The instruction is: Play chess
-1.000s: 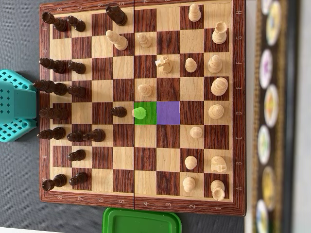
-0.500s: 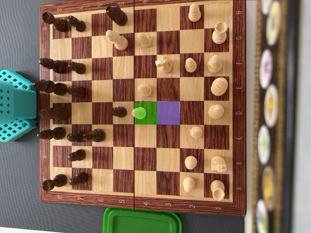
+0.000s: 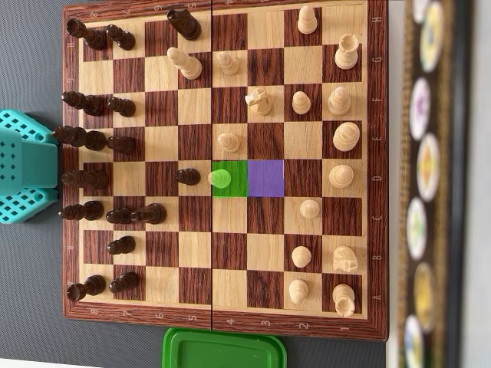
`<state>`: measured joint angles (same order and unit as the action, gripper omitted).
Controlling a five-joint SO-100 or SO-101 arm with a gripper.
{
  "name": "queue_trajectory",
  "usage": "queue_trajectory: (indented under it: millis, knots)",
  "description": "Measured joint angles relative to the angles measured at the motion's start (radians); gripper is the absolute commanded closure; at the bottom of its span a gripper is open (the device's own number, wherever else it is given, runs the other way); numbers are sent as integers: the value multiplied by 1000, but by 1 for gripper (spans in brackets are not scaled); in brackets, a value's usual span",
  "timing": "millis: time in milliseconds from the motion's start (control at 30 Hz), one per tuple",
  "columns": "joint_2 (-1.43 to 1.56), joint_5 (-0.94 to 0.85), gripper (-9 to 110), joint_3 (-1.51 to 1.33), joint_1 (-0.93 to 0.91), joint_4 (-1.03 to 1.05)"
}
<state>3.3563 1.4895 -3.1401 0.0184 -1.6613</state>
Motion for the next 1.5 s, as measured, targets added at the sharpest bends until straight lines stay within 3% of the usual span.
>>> queue_trajectory:
  millis: [367, 1500]
  knots:
    - [0, 0, 91, 0, -2, -137]
    - [0, 0, 91, 0, 6, -143]
